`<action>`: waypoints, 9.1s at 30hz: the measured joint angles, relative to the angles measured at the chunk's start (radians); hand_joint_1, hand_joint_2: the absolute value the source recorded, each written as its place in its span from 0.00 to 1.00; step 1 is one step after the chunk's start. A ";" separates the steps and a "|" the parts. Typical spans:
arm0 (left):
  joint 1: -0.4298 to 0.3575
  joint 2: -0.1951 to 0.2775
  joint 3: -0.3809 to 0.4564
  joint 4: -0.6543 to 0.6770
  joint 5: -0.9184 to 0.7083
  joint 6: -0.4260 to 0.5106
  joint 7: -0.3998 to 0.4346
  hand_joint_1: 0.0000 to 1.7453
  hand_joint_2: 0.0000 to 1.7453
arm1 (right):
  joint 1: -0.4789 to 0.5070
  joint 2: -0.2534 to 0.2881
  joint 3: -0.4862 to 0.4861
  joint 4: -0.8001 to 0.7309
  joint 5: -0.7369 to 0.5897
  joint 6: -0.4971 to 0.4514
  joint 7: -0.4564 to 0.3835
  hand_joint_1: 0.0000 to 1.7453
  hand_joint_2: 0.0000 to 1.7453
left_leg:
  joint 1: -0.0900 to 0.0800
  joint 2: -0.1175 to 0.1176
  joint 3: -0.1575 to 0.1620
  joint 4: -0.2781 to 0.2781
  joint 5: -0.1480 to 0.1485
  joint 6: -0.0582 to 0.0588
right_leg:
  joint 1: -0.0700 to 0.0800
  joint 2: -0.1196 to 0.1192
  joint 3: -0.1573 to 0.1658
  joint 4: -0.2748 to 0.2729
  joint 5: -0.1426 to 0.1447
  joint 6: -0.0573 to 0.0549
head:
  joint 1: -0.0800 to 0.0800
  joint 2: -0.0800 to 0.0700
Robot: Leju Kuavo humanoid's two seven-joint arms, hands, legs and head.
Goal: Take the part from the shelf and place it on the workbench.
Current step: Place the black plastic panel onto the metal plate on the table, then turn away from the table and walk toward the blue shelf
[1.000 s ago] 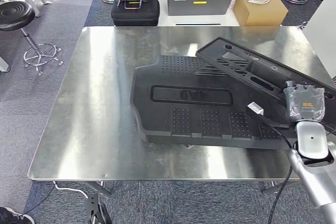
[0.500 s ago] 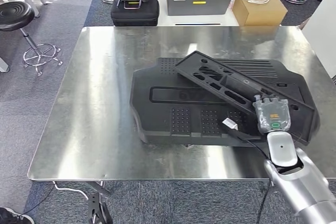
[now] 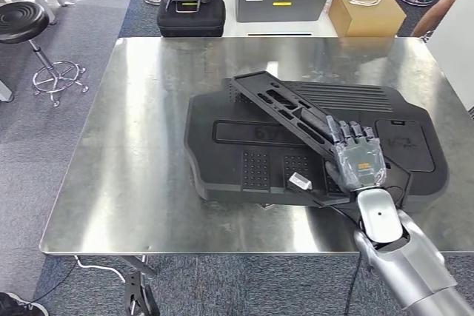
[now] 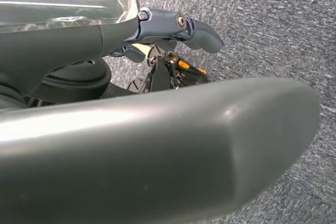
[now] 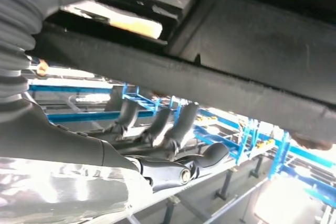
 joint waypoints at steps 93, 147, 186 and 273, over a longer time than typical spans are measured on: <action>0.037 0.008 0.005 0.000 0.000 0.098 -0.033 0.00 0.00 | 0.674 0.202 -0.602 -0.832 -0.777 -0.378 -0.759 0.00 1.00 | 0.006 0.002 0.004 -0.015 0.023 0.006 | -0.005 -0.003 0.014 -0.009 0.013 0.018 | 0.000 0.000; 0.048 0.013 0.015 0.000 0.000 0.105 -0.044 0.00 0.00 | 0.726 0.161 -0.656 -0.788 -1.010 -0.352 -0.706 0.00 0.00 | 0.019 0.015 0.018 -0.023 0.014 0.017 | -0.016 -0.017 -0.148 0.272 -0.097 0.041 | -0.011 0.000; 0.041 0.014 0.015 0.000 0.000 0.105 -0.032 0.00 0.00 | 0.689 0.168 -0.812 -0.570 -1.176 -0.185 -0.727 0.00 0.00 | 0.021 0.037 0.013 -0.027 0.022 -0.015 | -0.009 -0.023 0.008 -0.029 0.026 0.018 | -0.020 0.000; 0.058 0.014 0.037 0.000 0.000 0.131 -0.025 0.00 0.00 | 0.552 0.140 -1.520 0.702 -1.049 -0.185 -0.720 0.00 0.00 | 0.024 0.040 0.034 -0.025 -0.005 0.009 | -0.019 -0.026 -0.073 0.089 0.013 0.053 | -0.017 0.000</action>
